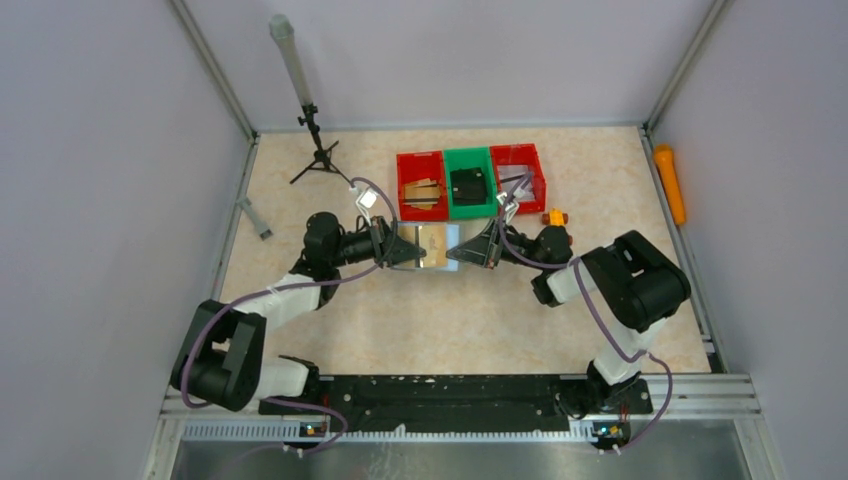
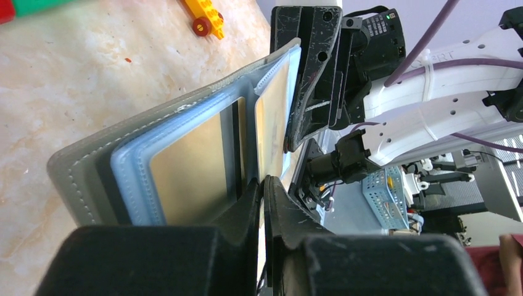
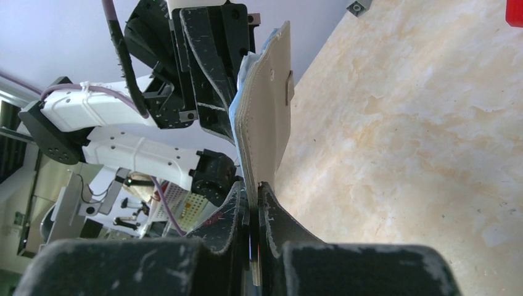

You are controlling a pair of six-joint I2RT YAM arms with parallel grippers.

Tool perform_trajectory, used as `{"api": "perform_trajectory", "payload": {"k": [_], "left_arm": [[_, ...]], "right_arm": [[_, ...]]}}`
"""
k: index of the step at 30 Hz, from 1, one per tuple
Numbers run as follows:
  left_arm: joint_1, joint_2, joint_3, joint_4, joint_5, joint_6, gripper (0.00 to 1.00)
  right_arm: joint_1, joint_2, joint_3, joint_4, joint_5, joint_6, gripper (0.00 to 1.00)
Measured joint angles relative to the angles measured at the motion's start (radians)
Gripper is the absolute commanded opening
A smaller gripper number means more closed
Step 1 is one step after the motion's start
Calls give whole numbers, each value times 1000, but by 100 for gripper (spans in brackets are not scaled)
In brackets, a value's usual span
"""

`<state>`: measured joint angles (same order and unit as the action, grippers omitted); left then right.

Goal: Take the credit cards out of the card holder
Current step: Remove the credit card from the card holder.

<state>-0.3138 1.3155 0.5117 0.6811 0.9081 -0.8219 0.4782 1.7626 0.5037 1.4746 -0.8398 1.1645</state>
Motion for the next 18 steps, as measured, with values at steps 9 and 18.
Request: {"api": "perform_trajectory", "payload": {"k": [9, 18], "left_arm": [[5, 36, -19, 129, 45, -77, 2], [6, -7, -20, 34, 6, -19, 0]], "right_arm": [[-3, 0, 0, 7, -7, 30, 0], [-29, 0, -27, 7, -11, 39, 0]]}}
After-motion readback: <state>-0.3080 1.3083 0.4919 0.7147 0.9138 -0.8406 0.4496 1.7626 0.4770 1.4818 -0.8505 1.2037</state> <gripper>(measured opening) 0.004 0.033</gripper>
